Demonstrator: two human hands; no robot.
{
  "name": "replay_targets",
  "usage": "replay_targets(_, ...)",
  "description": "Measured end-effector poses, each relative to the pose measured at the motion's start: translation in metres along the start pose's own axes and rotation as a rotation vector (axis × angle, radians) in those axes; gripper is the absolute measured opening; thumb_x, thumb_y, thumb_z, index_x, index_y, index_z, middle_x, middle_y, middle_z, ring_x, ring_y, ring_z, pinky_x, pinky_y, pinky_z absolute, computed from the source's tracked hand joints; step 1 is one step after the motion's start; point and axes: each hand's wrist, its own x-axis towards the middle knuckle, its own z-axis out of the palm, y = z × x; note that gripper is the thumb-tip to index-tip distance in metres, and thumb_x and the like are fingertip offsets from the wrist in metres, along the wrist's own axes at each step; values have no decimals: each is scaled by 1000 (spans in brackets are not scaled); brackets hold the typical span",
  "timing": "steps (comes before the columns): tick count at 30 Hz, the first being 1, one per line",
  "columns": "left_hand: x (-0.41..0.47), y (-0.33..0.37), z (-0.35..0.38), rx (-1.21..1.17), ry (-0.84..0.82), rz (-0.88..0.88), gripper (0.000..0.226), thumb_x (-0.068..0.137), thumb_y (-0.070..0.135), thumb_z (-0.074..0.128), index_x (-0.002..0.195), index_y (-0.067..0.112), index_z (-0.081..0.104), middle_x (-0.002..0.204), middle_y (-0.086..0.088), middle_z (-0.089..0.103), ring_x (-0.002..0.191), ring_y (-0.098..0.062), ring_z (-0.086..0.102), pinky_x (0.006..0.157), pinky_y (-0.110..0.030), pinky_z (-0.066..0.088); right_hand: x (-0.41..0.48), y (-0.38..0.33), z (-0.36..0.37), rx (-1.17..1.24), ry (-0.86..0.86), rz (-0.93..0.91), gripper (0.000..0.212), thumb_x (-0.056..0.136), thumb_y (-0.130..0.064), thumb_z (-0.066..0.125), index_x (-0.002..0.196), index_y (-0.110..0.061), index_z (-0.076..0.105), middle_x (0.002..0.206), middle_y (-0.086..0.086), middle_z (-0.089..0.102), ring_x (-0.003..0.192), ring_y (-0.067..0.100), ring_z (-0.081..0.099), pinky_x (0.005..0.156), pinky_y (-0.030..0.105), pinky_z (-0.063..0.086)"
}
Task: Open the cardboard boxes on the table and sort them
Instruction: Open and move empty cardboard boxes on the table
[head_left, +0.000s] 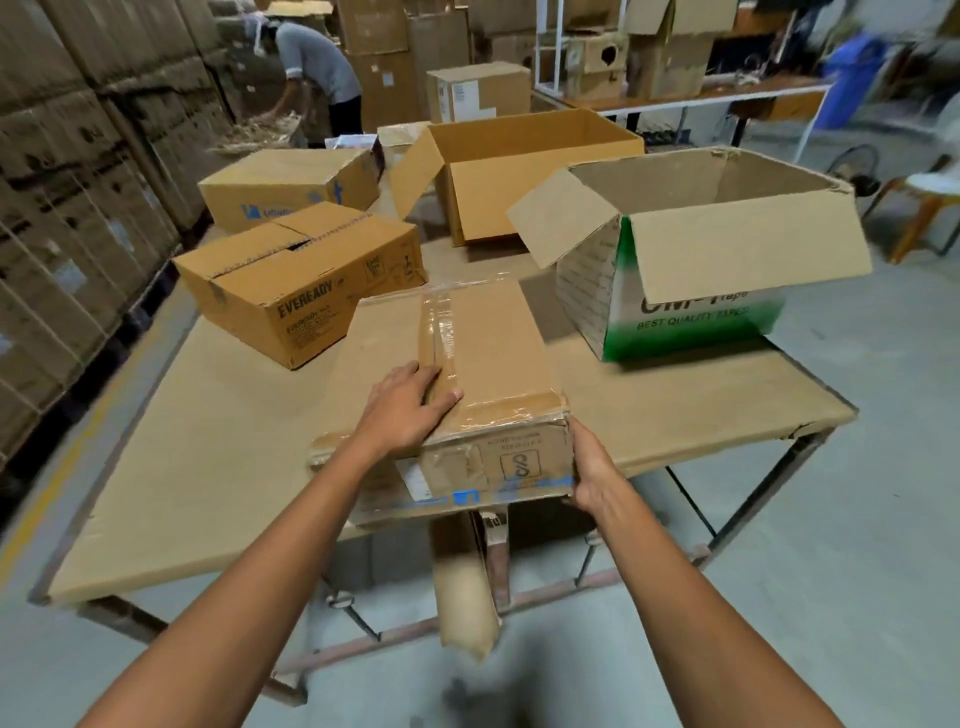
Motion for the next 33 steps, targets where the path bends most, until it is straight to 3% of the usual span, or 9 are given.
replay_targets(4,-1,-18,-29,-267,13,33,76,87,61,33,149,19,41,153,-9,42,141,-26,35,117,-42,27,-14,-21,32,90,-91,-57,45,89,-57,62,102,-17,76,99,15,76,94,35,71,89,53,56)
replay_targets(9,-9,-41,-56,-684,92,54,68,86,52,40,149,29,39,156,1,36,142,-15,32,120,-45,24,-36,-46,89,232,-299,-157,31,95,-30,64,117,-9,69,94,13,76,78,26,74,68,39,62)
replay_targets(12,-10,-67,-77,-1060,72,-9,71,83,76,54,142,37,48,149,2,47,135,-20,48,113,-55,36,-48,-59,126,165,-389,-238,27,94,-19,65,119,-10,63,100,12,75,85,24,72,76,39,61)
replay_targets(16,-19,-77,-112,-1418,63,-66,68,93,70,44,139,21,55,133,-13,63,123,-32,60,107,-54,43,-58,-80,173,-110,-424,-402,41,91,-13,67,130,-20,59,117,4,73,105,24,70,87,40,55)
replay_targets(21,-30,-83,-114,-1752,-4,-121,53,100,47,43,139,14,54,133,-18,62,126,-35,57,113,-51,38,-79,-106,191,-375,-382,-479,36,93,-12,63,125,-29,61,99,-9,76,70,3,71,48,16,49)
replay_targets(24,-34,-83,-106,-1840,-4,-153,50,95,35,47,138,10,54,131,-23,62,122,-39,58,109,-52,42,-88,-99,191,-466,-380,-503,38,94,-10,62,126,-28,60,98,-10,75,66,-1,70,43,14,47)
replay_targets(26,-34,-86,-103,-1891,22,-179,49,93,33,45,134,9,56,130,-24,62,113,-38,61,99,-48,47,-88,-96,196,-465,-377,-526,33,95,-13,63,121,-32,60,102,-10,74,70,-3,70,50,14,50)
replay_targets(30,-35,-98,-86,-2029,61,-236,47,92,32,43,128,8,61,115,-19,69,94,-31,67,88,-43,51,-85,-99,209,-612,-238,-672,68,80,-65,59,138,-30,57,142,-12,57,127,6,55,113,33,38)
replay_targets(33,-39,-111,-63,-2046,34,-346,41,95,29,43,122,6,63,98,-15,73,80,-29,70,82,-40,52,-68,-87,211,-893,-9,-830,60,94,-63,45,140,-26,58,145,-9,54,137,12,46,115,34,32)
